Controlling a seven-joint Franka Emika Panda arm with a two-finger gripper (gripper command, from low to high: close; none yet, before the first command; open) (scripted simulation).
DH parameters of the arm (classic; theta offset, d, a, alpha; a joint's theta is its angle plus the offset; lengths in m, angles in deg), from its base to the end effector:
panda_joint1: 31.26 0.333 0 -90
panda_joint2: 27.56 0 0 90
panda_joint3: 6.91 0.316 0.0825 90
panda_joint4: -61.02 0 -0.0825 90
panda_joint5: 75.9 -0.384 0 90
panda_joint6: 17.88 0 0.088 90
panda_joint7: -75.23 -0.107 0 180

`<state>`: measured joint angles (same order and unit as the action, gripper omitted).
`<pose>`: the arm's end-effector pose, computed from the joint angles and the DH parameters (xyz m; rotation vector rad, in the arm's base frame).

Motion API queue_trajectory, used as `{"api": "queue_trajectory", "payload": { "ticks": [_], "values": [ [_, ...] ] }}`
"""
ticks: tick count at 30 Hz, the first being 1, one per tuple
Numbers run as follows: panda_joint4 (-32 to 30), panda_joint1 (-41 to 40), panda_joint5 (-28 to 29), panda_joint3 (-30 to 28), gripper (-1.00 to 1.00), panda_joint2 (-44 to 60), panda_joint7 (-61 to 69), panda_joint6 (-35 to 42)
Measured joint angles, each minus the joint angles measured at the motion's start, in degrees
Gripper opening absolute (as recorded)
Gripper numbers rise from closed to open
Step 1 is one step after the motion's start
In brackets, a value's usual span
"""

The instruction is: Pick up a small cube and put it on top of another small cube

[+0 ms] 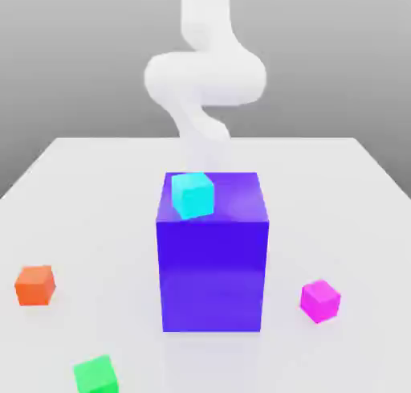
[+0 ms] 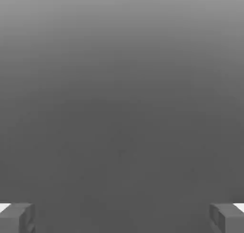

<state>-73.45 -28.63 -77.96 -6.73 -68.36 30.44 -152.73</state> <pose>0.3806 0.0196 0.6613 -2.4948 0.9798 -0.9036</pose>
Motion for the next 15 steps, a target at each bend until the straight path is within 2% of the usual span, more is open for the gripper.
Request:
{"api": "queue_trajectory", "payload": {
  "ticks": [9, 15],
  "values": [
    [-10.07, 9.05, -6.23, 3.69, 0.0, 19.36, 2.77, -11.58],
    [-16.68, 13.18, -6.32, 8.34, 0.0, 31.77, 1.7, -19.32]
  ]
}}
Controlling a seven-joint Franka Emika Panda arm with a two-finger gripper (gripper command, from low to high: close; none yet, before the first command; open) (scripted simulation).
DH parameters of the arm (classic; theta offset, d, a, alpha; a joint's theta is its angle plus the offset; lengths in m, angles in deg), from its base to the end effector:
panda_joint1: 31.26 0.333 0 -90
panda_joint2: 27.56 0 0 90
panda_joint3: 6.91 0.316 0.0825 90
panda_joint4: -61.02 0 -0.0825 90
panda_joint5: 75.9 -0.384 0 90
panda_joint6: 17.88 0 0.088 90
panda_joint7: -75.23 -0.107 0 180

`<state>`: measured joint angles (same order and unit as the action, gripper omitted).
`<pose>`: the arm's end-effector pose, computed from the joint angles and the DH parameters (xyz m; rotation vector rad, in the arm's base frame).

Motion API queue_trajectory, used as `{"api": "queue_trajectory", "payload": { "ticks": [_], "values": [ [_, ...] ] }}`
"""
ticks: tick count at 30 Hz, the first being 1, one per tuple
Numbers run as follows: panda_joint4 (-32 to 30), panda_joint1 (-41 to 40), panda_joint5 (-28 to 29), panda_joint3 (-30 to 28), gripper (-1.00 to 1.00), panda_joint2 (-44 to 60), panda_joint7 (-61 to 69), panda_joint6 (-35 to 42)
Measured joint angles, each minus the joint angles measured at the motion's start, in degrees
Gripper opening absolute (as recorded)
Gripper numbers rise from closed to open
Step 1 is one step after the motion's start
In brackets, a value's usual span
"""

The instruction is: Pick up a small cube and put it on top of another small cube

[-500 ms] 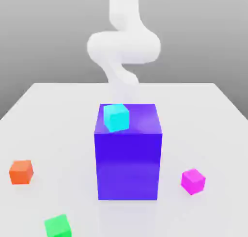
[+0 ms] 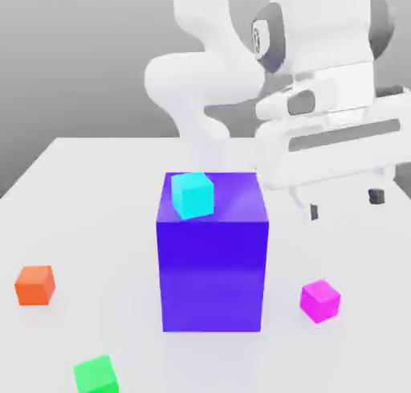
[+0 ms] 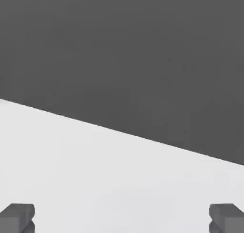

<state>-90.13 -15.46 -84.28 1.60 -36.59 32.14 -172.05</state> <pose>0.4042 0.1761 0.3185 -2.8972 0.6664 -0.2155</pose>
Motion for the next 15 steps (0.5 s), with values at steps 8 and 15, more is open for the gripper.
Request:
{"api": "queue_trajectory", "payload": {
  "ticks": [8, 15],
  "values": [
    [-6.38, 6.09, 12.93, -0.07, 0.0, 16.5, -10.36, -11.09],
    [-4.69, 10.44, 16.98, -5.25, -1.0, 26.54, -13.54, -19.11]
  ]
}}
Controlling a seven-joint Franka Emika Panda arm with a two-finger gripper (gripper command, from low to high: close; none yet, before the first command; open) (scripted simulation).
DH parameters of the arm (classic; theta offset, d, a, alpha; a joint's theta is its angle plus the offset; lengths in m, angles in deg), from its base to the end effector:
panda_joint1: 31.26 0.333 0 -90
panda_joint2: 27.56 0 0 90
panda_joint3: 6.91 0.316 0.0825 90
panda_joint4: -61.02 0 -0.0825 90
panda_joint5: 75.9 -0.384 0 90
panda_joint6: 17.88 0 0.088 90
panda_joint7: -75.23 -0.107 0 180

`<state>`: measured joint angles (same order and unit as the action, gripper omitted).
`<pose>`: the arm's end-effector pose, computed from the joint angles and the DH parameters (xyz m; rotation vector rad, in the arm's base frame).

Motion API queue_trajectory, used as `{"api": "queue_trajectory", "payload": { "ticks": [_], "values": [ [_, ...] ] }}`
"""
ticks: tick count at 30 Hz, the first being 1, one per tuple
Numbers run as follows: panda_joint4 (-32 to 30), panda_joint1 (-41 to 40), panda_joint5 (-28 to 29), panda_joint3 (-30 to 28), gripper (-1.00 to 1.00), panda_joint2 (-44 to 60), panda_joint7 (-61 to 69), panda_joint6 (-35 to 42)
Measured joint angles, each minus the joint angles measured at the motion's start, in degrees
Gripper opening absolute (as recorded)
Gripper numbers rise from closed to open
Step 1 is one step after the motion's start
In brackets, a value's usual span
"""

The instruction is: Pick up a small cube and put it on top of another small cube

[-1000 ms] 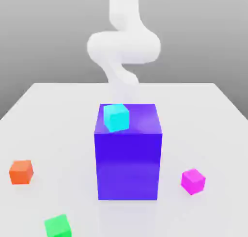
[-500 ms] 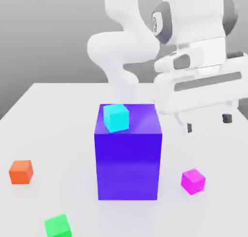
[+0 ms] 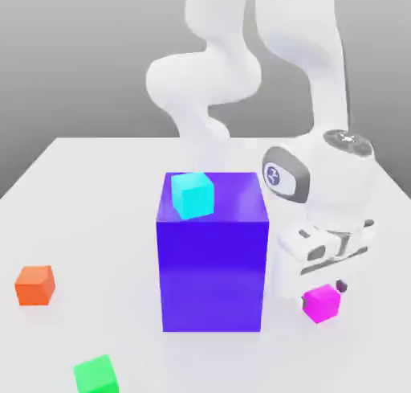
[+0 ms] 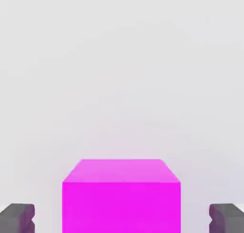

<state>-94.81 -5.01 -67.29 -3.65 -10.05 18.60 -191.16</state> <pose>0.3304 0.2027 0.1309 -3.0996 0.5109 -0.0013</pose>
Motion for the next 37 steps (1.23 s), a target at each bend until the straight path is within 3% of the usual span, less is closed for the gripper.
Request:
{"api": "queue_trajectory", "payload": {
  "ticks": [5, 12, 17, 27, 33, 34, 37],
  "values": [
    [0.05, 0.18, 0.35, -0.23, -1.0, 0.28, -0.33, -0.27],
    [-1.55, -2.23, -4.96, 3.83, -1.0, -11.71, 3.99, 10.49],
    [6.73, -8.77, -4.87, -0.98, -1.0, -10.08, 12.67, 18.45],
    [20.78, -26.66, -9.95, -11.82, -1.0, -5.4, 35.28, 27.47],
    [23.08, -33.24, -15.37, -12.37, -1.0, 2.48, 43.3, 20.98],
    [23.17, -33.58, -15.81, -12.05, 1.0, 3.75, 43.65, 19.81],
    [23.17, -33.58, -15.81, -12.05, 1.0, 3.75, 43.65, 19.82]
  ]
}}
